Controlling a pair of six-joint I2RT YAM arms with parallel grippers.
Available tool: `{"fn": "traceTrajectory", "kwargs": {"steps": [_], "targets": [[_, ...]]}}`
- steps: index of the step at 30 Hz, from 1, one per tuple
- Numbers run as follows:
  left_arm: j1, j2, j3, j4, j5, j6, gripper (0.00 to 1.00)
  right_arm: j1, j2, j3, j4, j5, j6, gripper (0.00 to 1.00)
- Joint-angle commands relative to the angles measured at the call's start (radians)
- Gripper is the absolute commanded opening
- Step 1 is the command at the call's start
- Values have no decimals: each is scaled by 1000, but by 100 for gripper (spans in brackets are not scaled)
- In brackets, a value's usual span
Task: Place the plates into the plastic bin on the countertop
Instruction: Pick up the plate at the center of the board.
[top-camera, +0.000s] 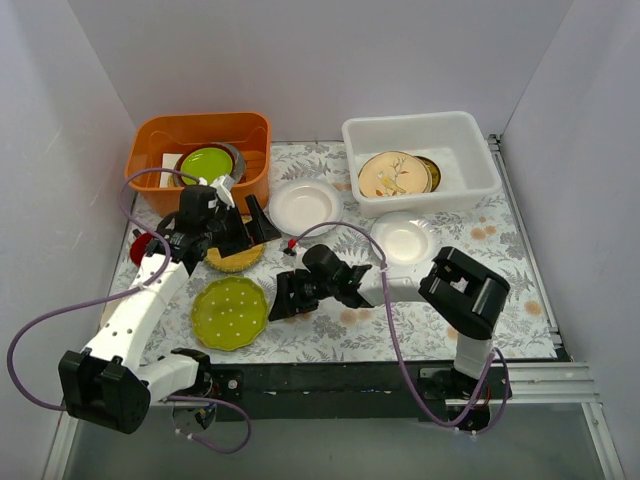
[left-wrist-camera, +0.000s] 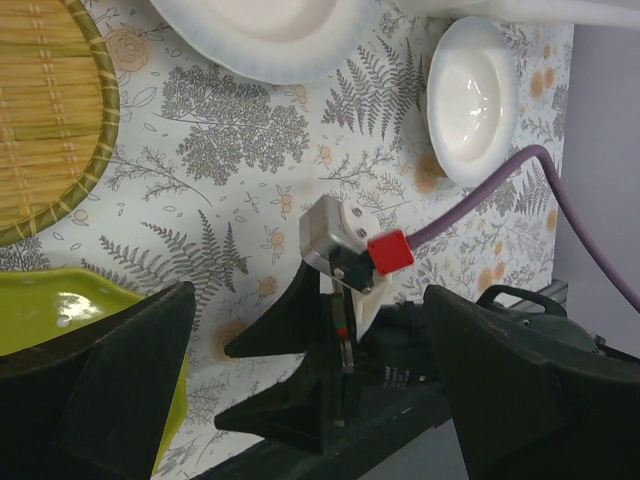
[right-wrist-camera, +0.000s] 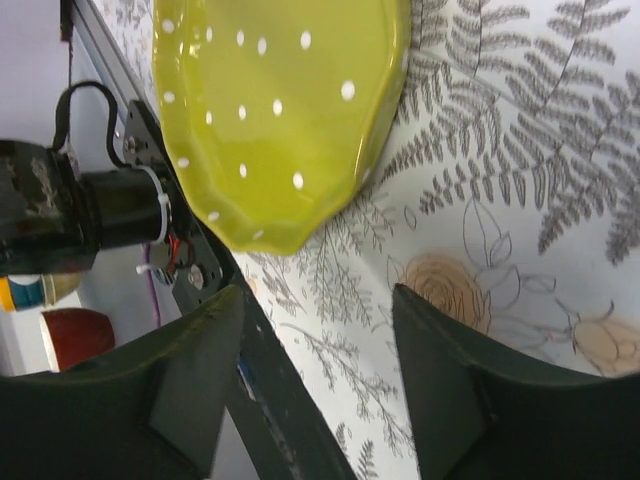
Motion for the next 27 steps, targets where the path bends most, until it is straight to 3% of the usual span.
{"fn": "traceTrajectory", "kwargs": {"steps": [1,11,19,27], "targets": [[5,-51,27,-79,-20,29,98,0,76,80,36,38,55,65],[6,-56,130,-146,-58,46,98,35,225,258,-70,138,112,58],[8,-85,173,-192,-92,59,98,49,239,267,-223,262,127,52],[6,-92,191,-209,-78,62,98,63,282,324,-364,361,77,34]]}}
